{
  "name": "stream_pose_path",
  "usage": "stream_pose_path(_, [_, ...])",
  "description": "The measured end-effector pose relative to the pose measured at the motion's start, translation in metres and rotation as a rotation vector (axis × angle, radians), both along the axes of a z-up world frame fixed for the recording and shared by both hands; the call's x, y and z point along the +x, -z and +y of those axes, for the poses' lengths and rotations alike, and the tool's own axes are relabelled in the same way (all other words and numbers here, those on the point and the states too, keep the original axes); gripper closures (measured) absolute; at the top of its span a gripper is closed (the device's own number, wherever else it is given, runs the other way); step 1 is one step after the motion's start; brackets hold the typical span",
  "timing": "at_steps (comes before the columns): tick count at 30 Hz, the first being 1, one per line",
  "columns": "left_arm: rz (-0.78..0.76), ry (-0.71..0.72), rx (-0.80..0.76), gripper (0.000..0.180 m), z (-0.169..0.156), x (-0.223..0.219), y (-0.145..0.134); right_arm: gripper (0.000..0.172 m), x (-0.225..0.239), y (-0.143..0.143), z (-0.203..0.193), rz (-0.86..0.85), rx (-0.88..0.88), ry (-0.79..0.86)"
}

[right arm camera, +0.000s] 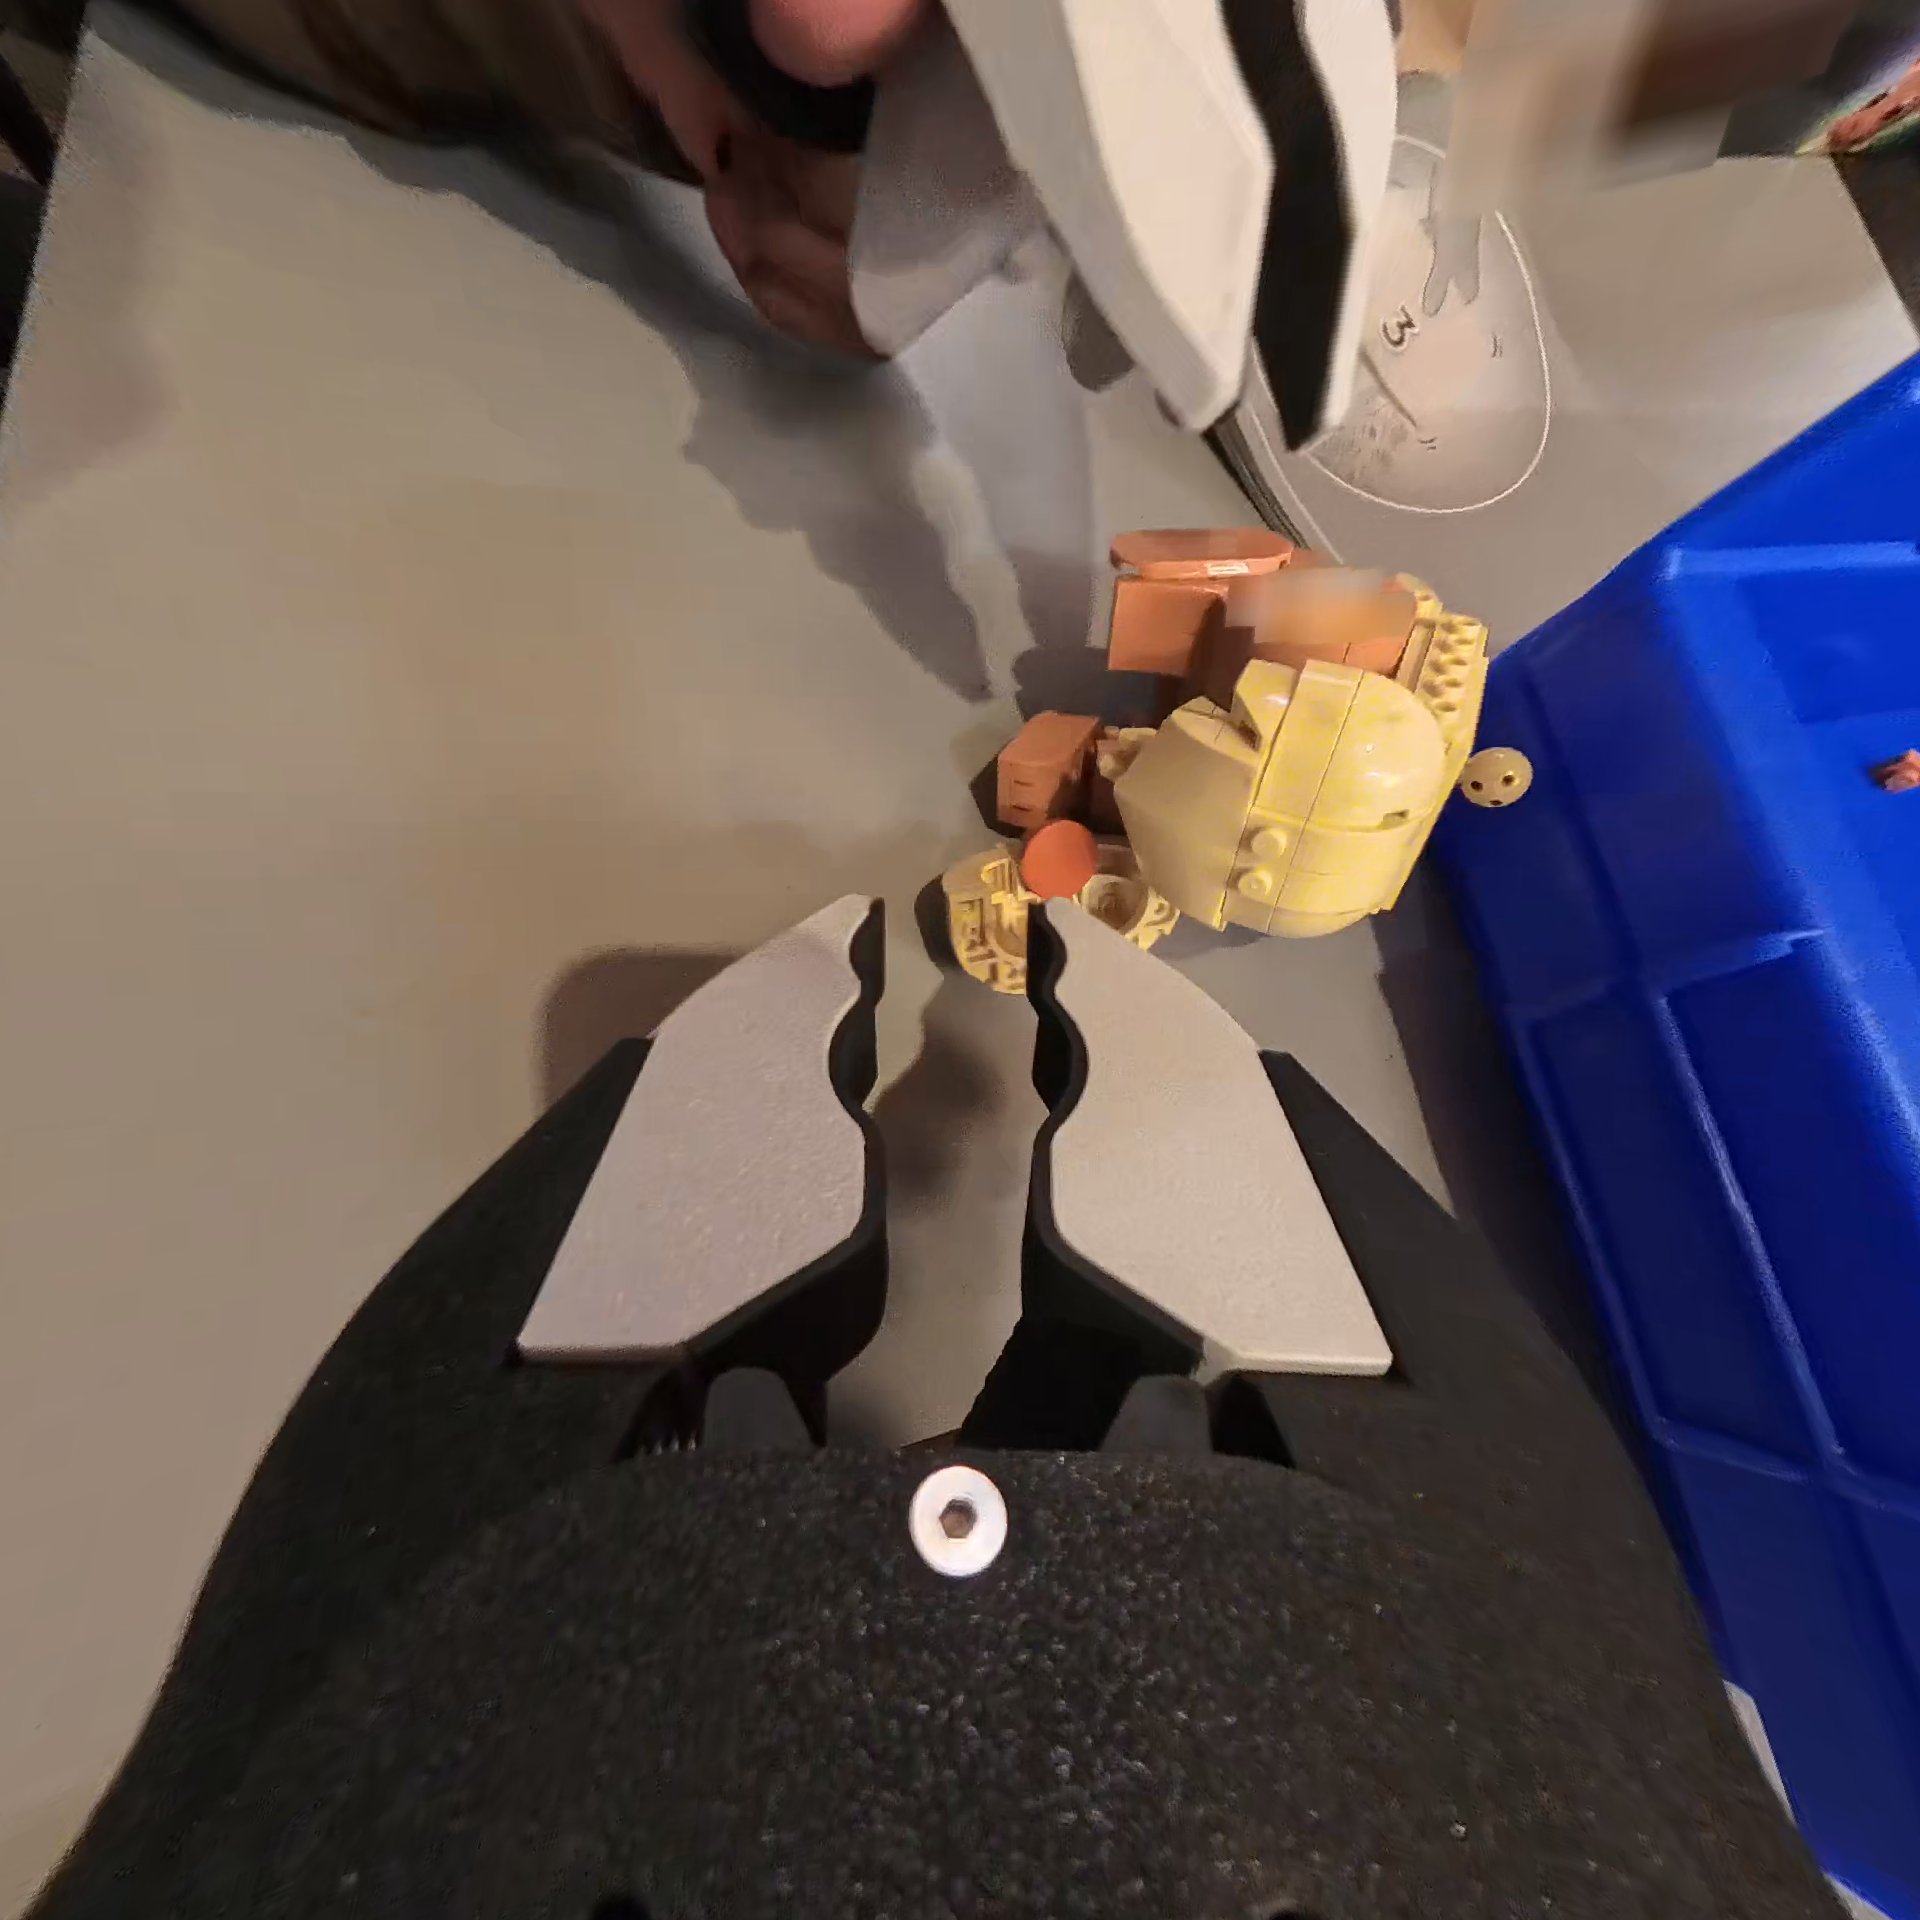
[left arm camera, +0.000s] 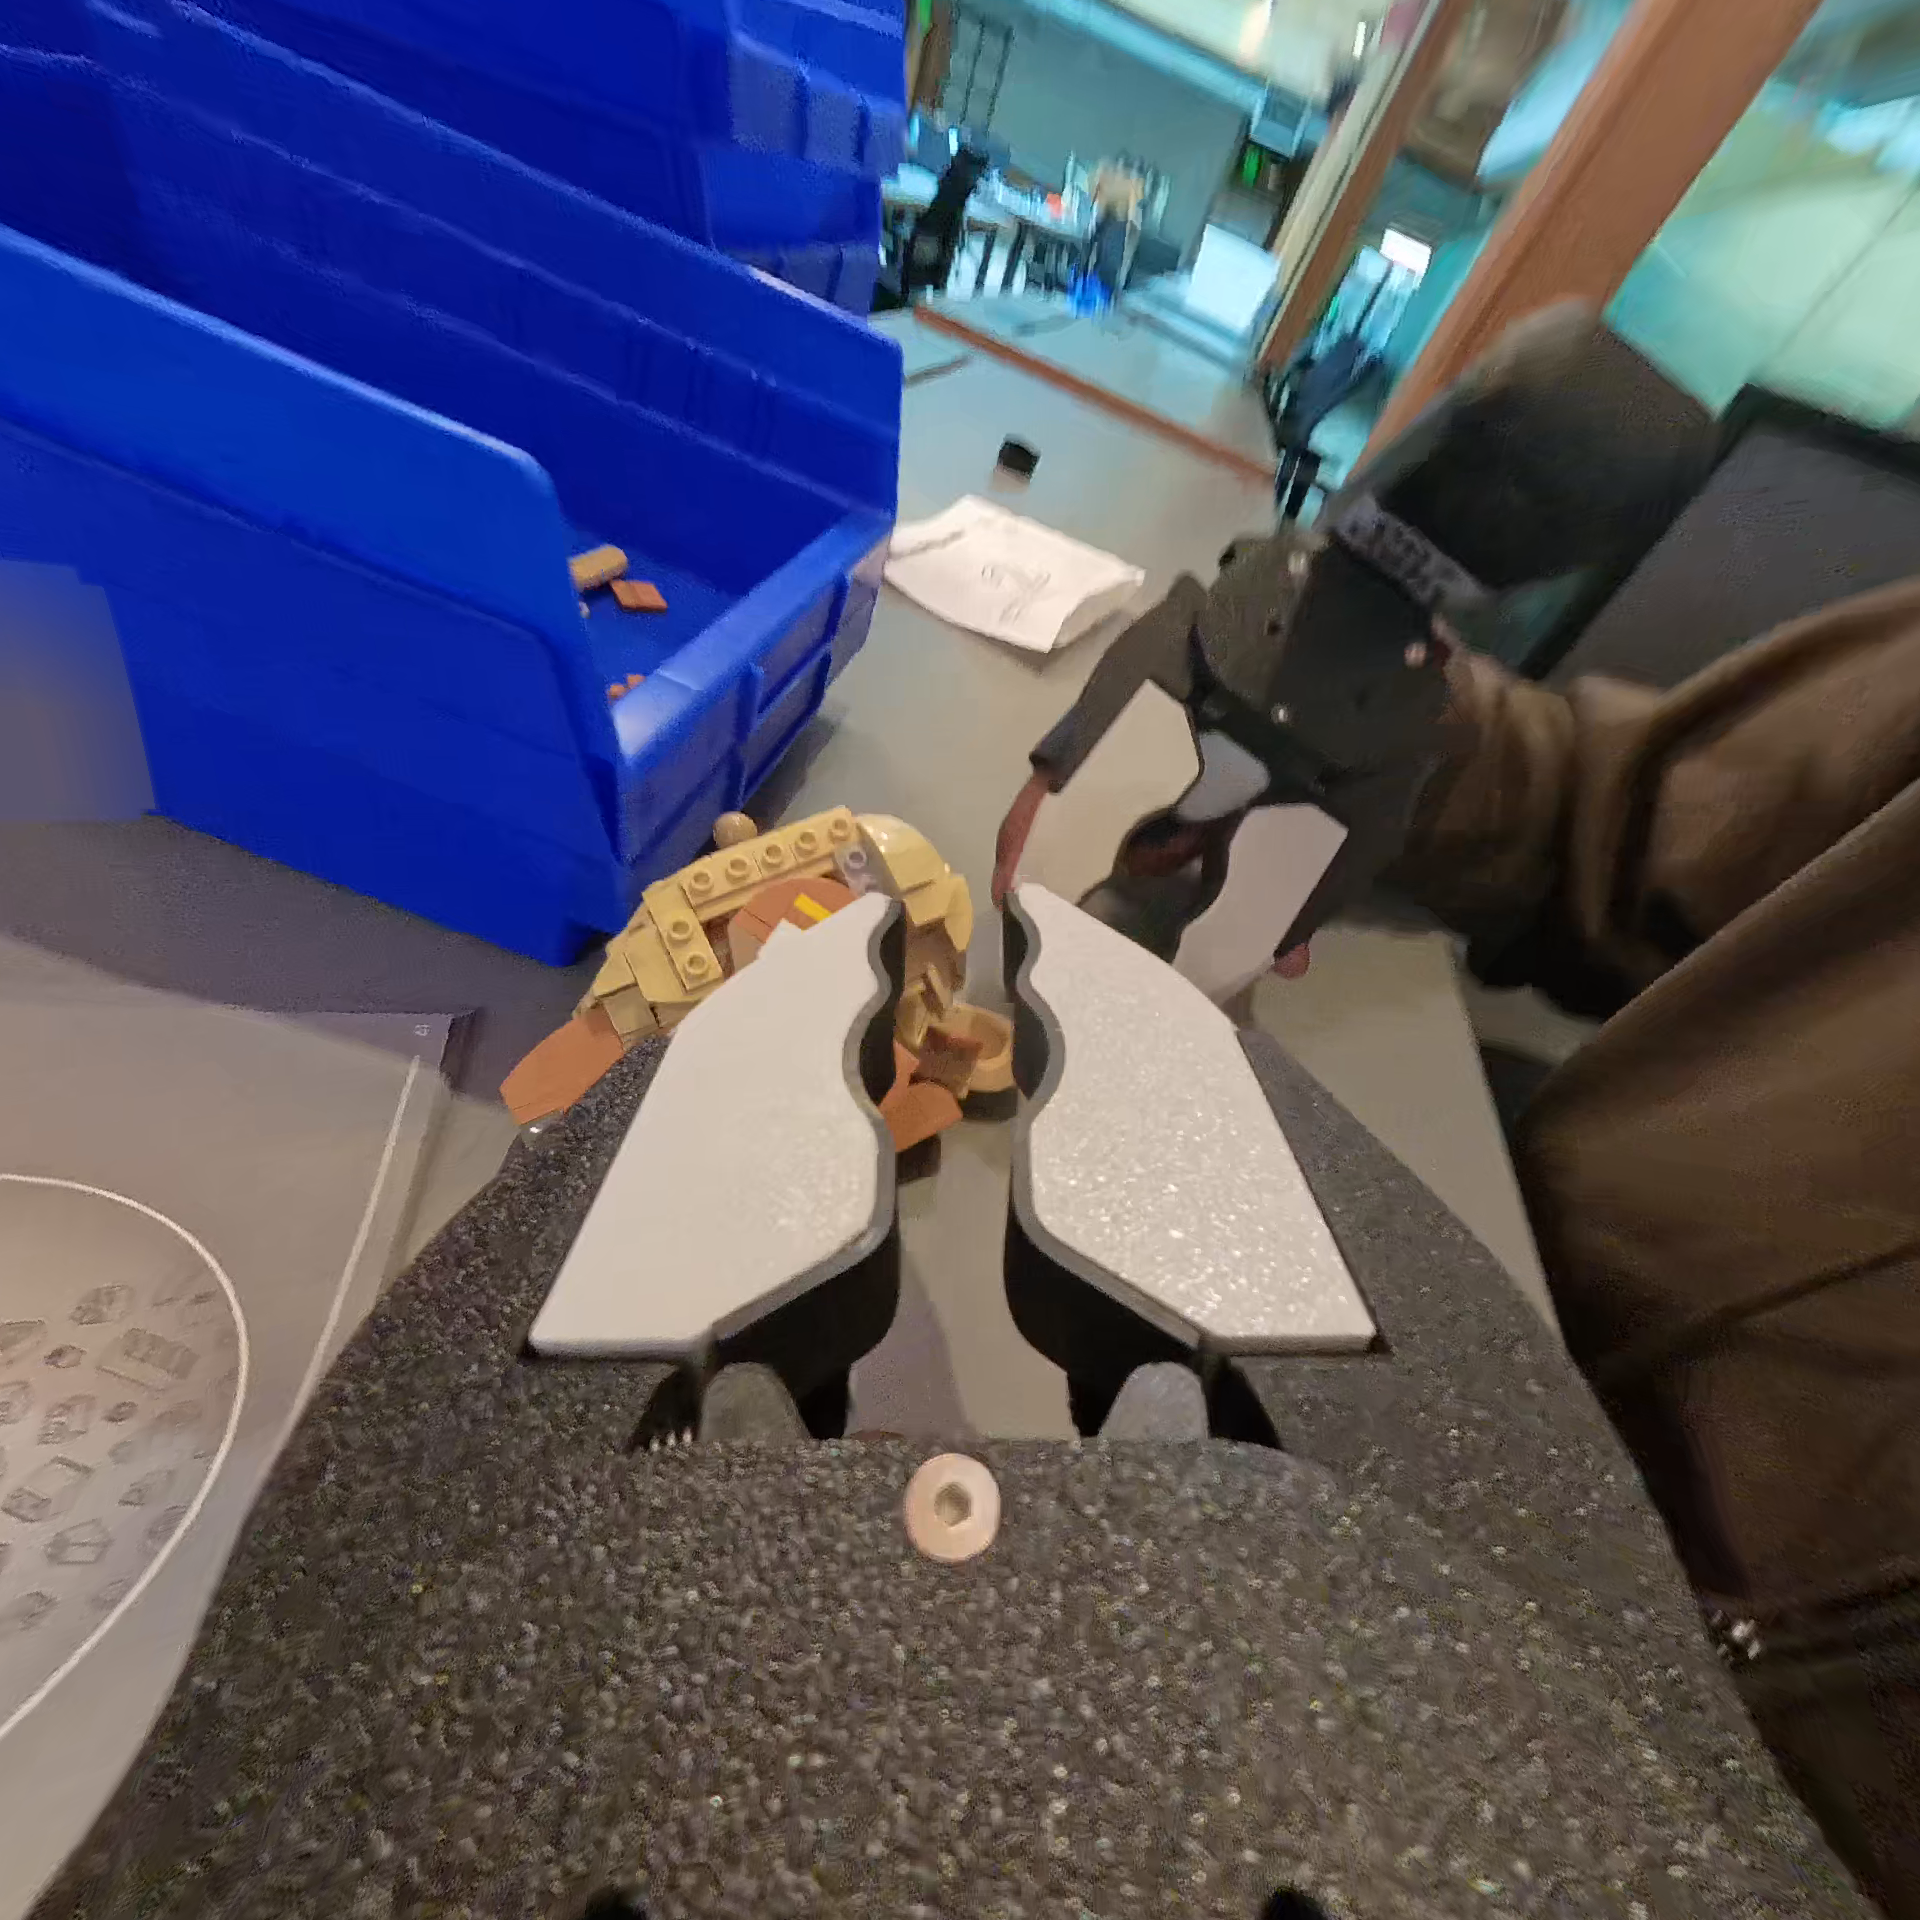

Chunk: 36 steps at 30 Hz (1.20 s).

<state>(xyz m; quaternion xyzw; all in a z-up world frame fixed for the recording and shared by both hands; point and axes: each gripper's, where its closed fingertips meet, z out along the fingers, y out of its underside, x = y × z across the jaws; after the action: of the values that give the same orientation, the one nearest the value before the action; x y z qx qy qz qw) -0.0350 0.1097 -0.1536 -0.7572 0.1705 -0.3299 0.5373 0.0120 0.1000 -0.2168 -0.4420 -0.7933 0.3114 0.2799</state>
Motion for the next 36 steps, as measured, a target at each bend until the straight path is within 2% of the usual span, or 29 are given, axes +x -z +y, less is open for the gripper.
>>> stream_pose_path(4, [0.192,0.057,0.004,0.163,-0.008,0.010,0.012,0.147,-0.006,0.003,-0.002,0.004,-0.004,0.021])
stream_pose_path(6, [0.243,0.078,0.002,0.163,-0.010,0.014,0.018,0.158,-0.008,0.009,0.002,-0.012,0.034,0.043])
stream_pose_path(8, [0.267,0.094,-0.013,0.163,-0.012,0.016,0.023,0.162,-0.008,0.013,0.004,-0.022,0.047,0.044])
stream_pose_path(12, [0.272,0.137,-0.078,0.163,-0.017,0.019,0.032,0.164,-0.005,0.001,0.004,0.009,-0.067,0.031])
stream_pose_path(16, [0.251,0.174,-0.113,0.160,-0.021,0.024,0.035,0.164,0.001,-0.026,-0.003,0.108,-0.257,-0.052])
stream_pose_path(21, [0.337,0.191,-0.041,0.141,-0.023,0.030,0.035,0.164,0.003,-0.058,-0.019,0.227,-0.511,-0.136])
stream_pose_path(25, [0.304,0.205,0.025,0.130,-0.025,0.041,0.027,0.163,0.003,-0.073,-0.033,0.294,-0.687,-0.201])
stream_pose_path(30, [0.265,0.208,0.093,0.118,-0.025,0.049,0.017,0.164,0.003,-0.081,-0.044,0.350,-0.756,-0.265])
stream_pose_path(36, [0.240,0.230,0.217,0.126,-0.030,0.058,0.006,0.164,0.004,-0.082,-0.051,0.361,-0.769,-0.295])
